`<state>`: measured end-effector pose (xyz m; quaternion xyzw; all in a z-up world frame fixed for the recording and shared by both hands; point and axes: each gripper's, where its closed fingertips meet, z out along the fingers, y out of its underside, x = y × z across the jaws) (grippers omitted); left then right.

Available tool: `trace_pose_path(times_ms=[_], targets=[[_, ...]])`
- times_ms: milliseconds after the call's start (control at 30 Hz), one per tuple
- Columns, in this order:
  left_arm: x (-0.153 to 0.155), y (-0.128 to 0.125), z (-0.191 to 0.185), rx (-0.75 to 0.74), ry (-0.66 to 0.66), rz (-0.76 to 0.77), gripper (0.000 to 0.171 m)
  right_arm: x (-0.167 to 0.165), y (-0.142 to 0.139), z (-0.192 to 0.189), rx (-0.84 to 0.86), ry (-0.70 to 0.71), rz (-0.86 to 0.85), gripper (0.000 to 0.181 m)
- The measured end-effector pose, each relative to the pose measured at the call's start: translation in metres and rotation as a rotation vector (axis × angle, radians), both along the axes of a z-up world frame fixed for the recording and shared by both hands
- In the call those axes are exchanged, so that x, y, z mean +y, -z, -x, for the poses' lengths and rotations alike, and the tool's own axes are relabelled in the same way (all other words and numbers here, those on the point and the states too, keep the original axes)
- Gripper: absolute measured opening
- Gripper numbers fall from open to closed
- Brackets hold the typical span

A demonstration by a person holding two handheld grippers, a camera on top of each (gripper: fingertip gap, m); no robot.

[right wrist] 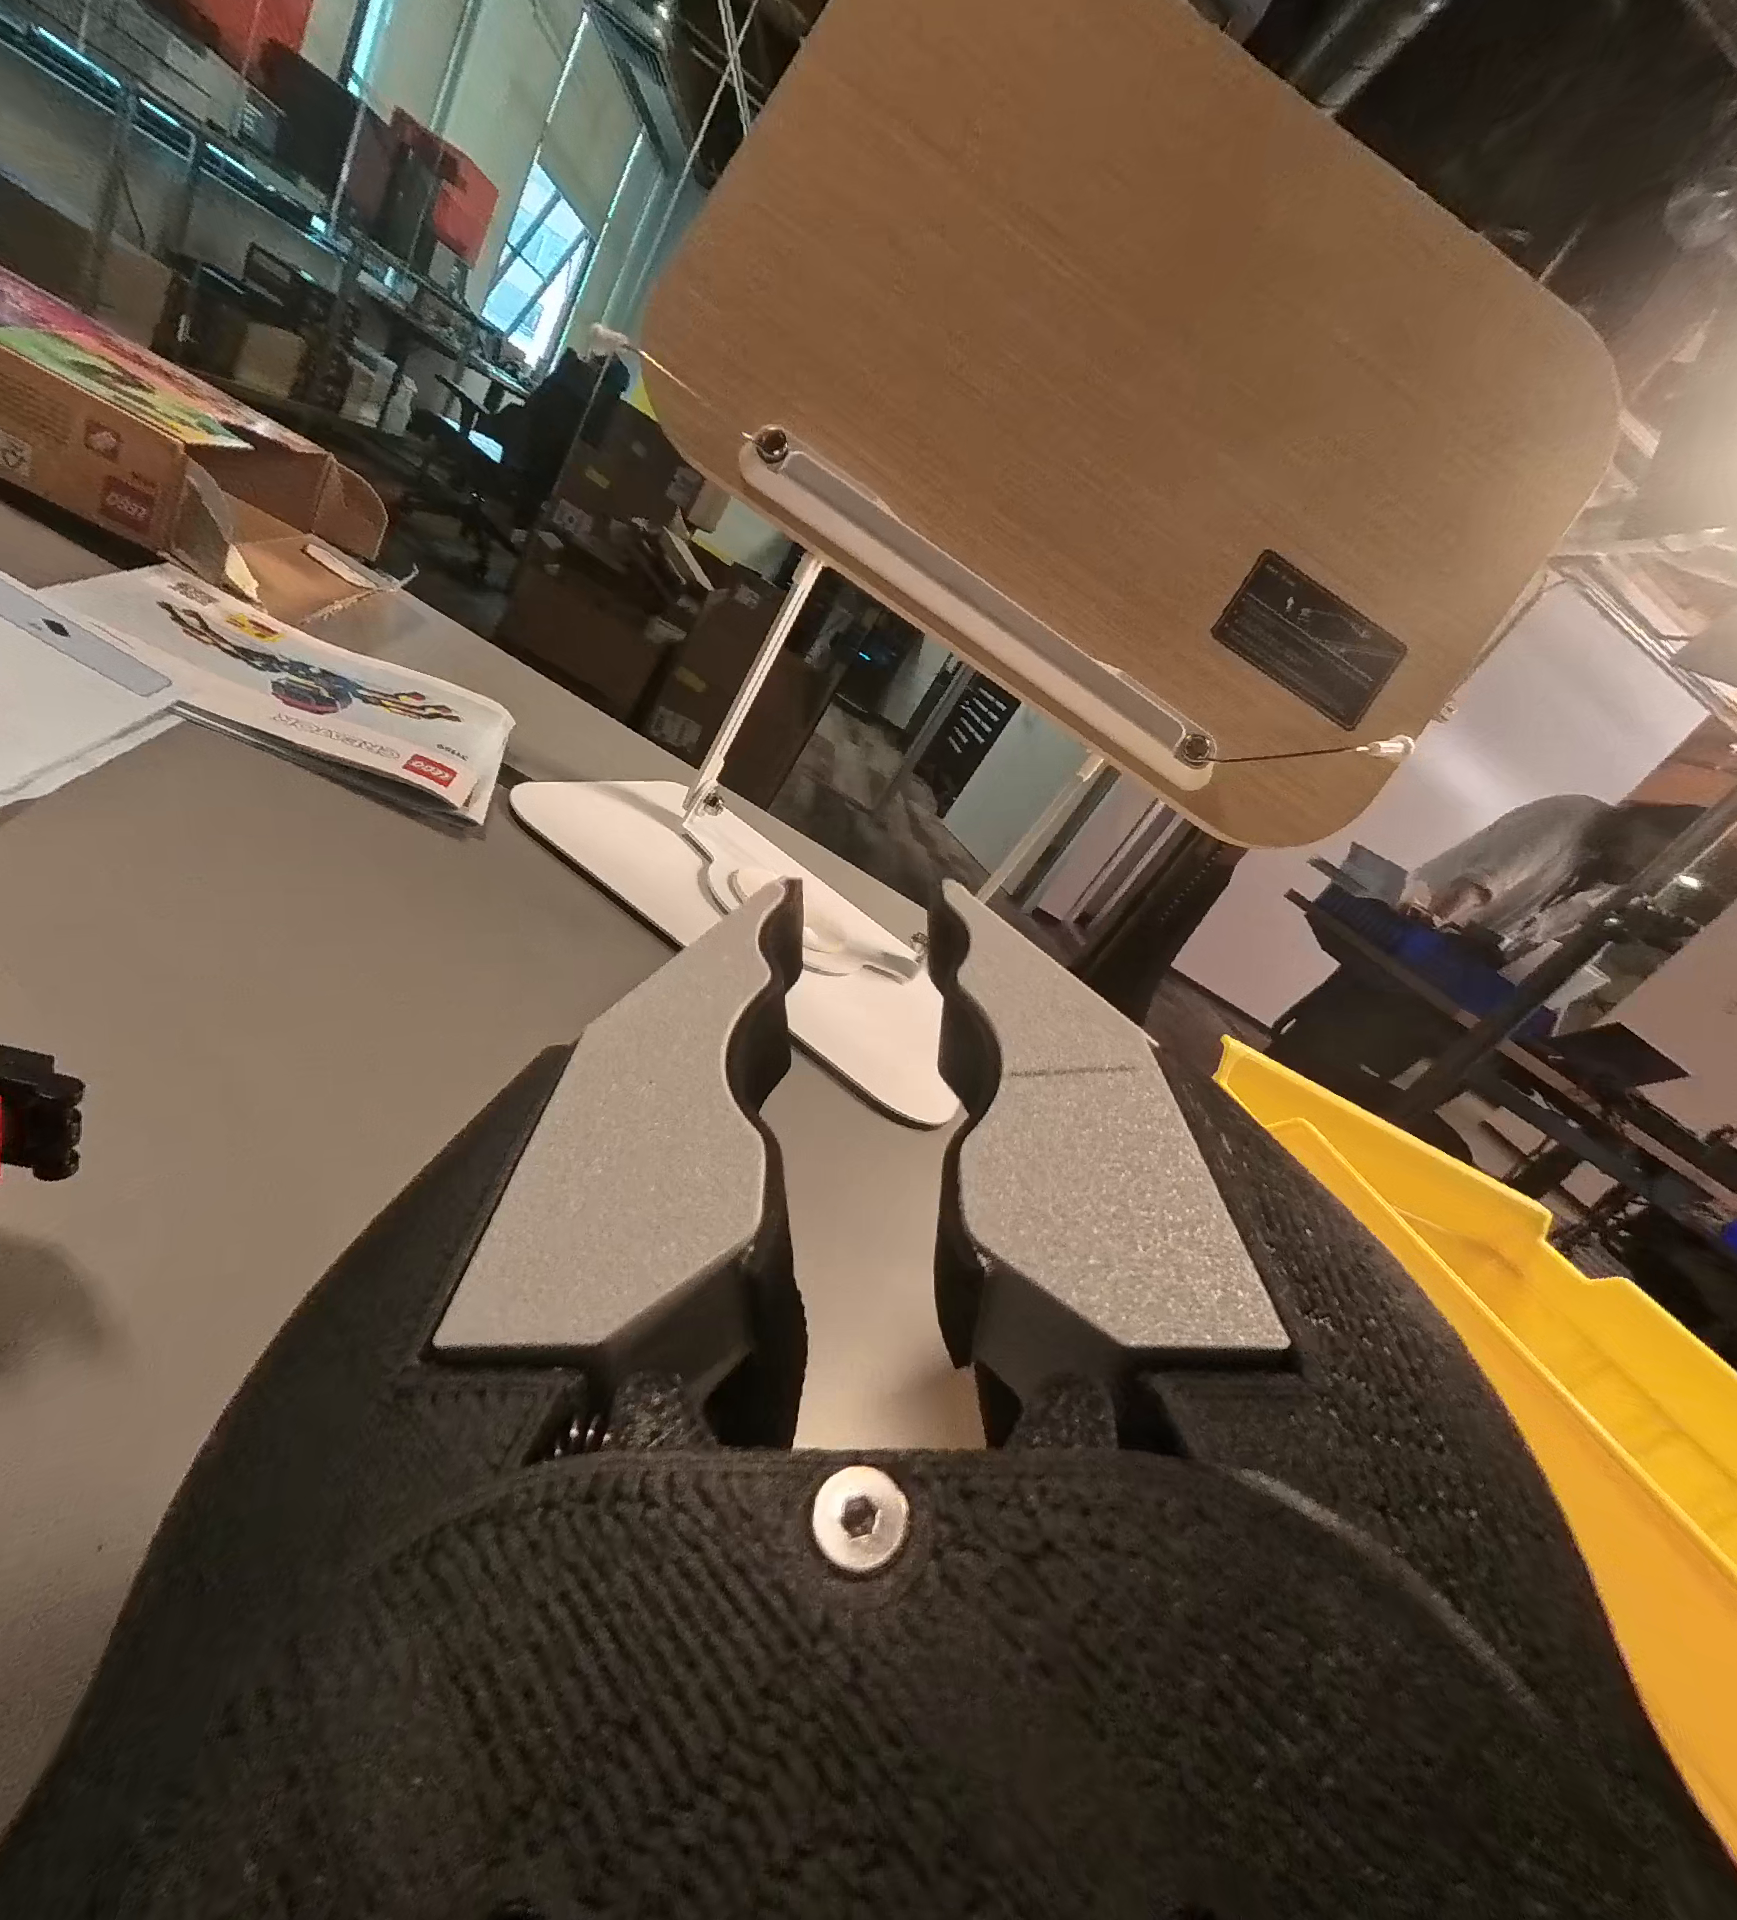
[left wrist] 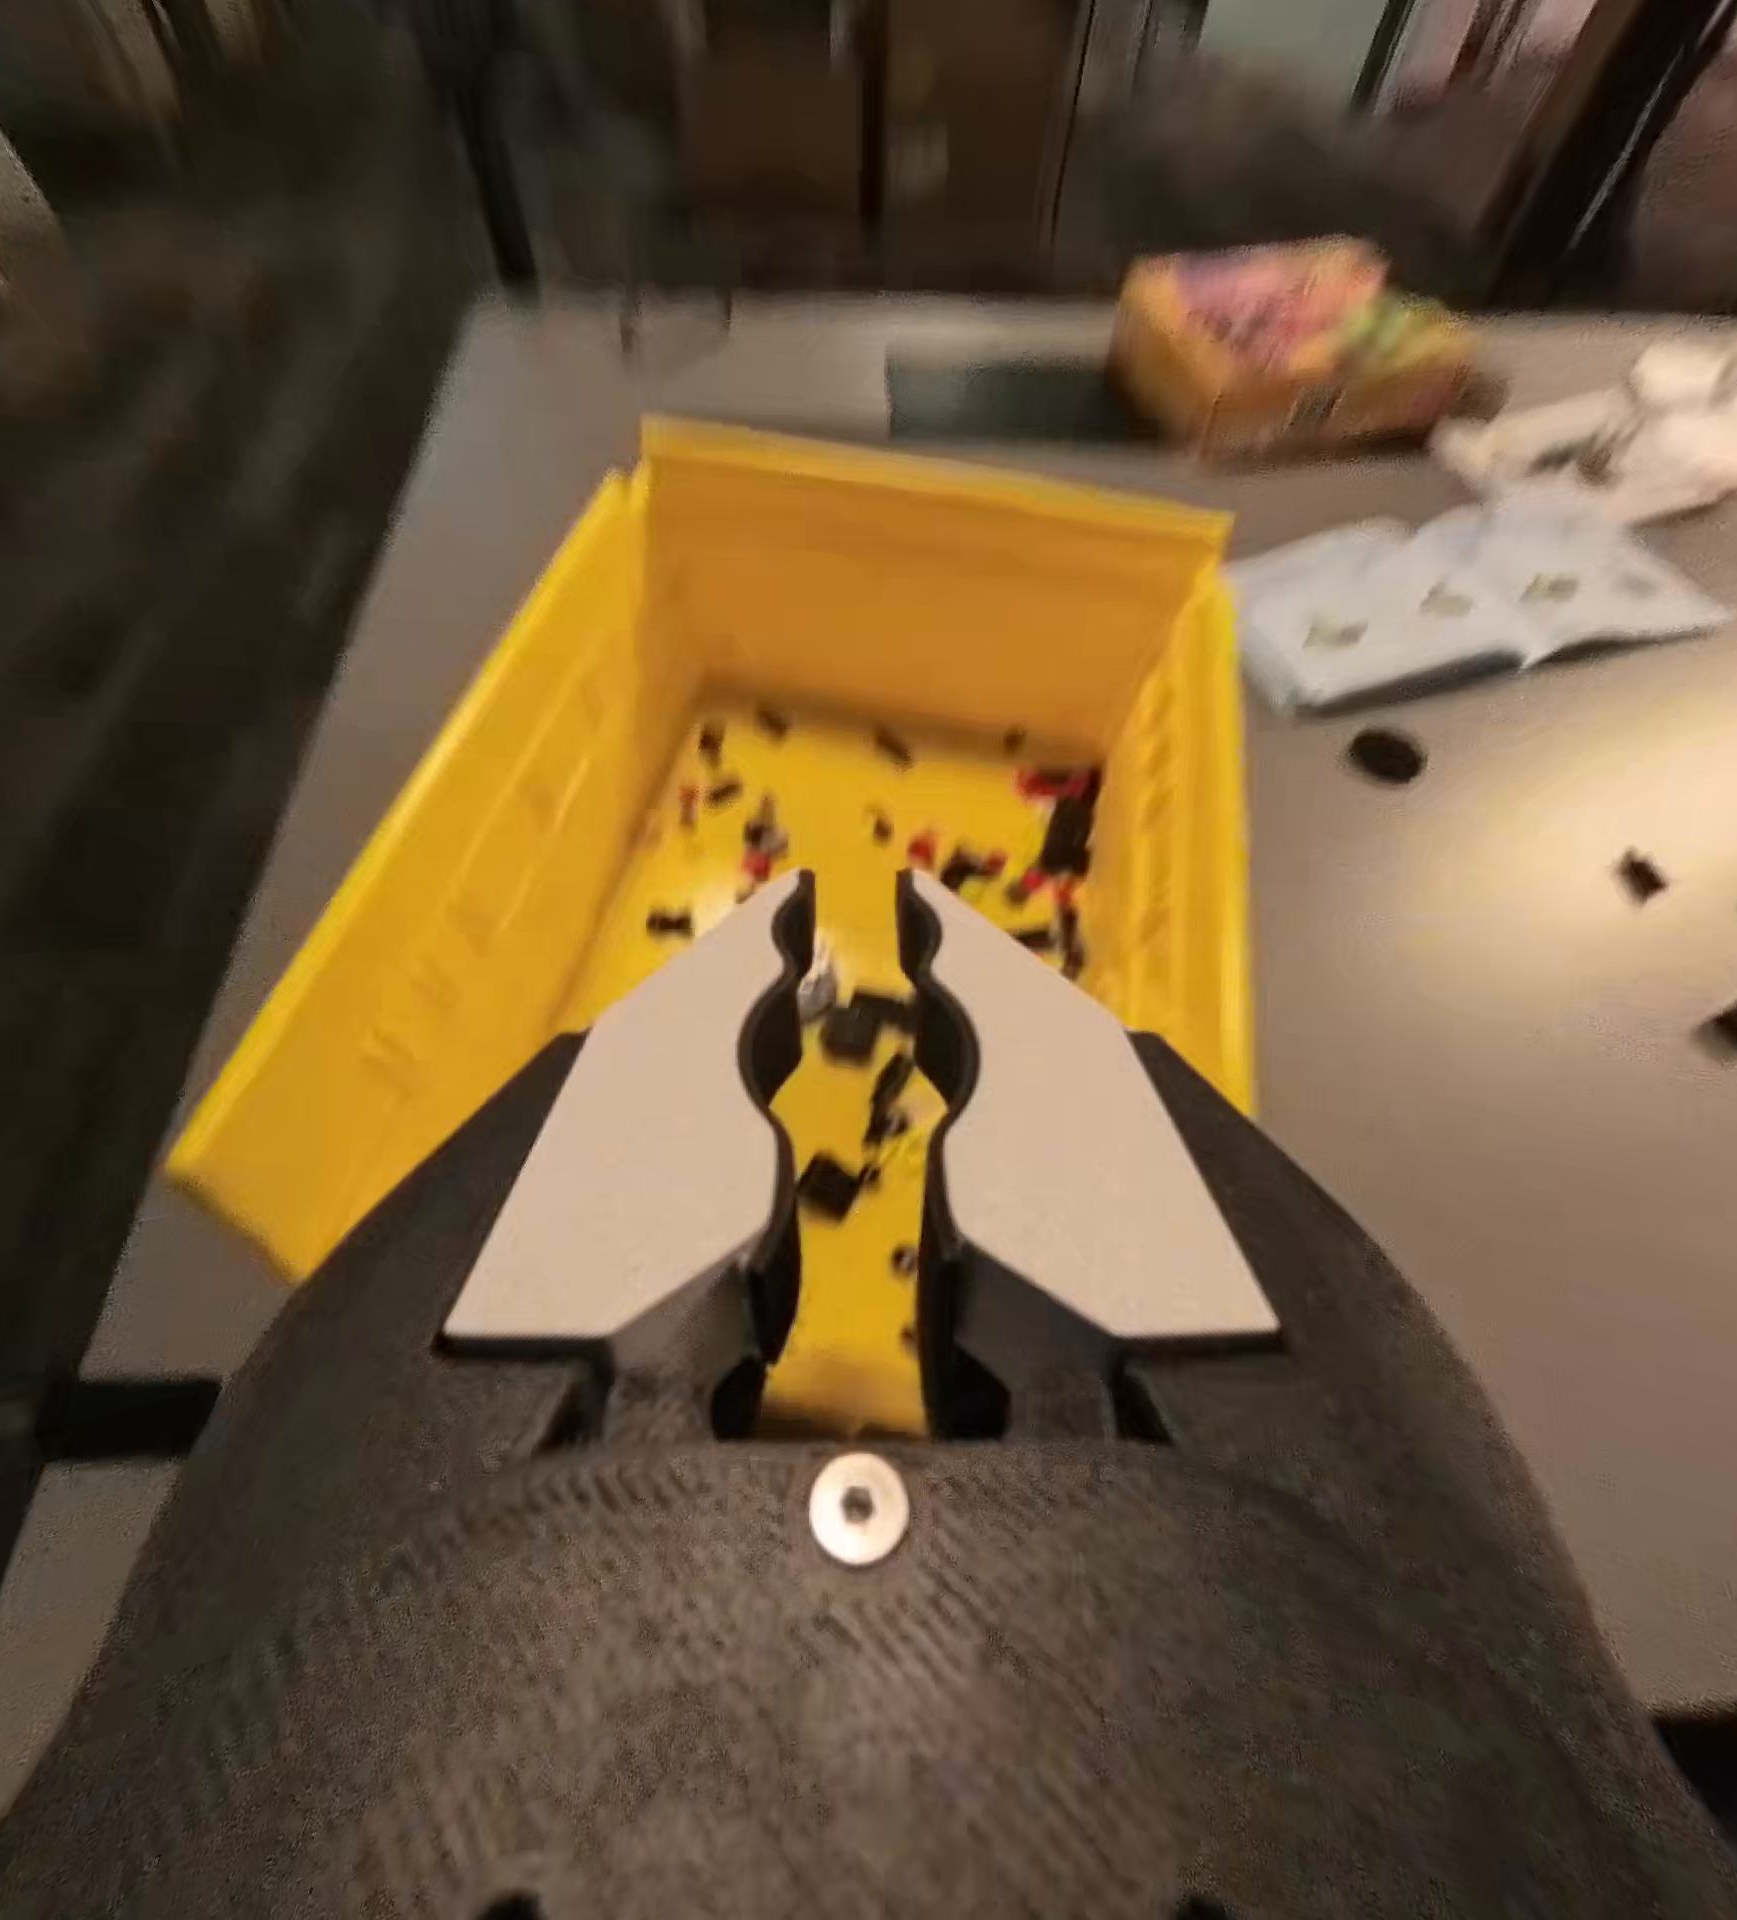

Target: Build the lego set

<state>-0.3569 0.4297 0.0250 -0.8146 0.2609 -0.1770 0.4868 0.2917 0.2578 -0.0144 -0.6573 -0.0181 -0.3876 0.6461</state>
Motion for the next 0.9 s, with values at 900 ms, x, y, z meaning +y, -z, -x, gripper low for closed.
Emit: trace_pose_path(times_ms=[900], targets=[[0.019,0.136,0.049,0.515,-0.082,0.826,0.017,0.003,0.002,0.007,-0.014,-0.037,0.015,0.021]])
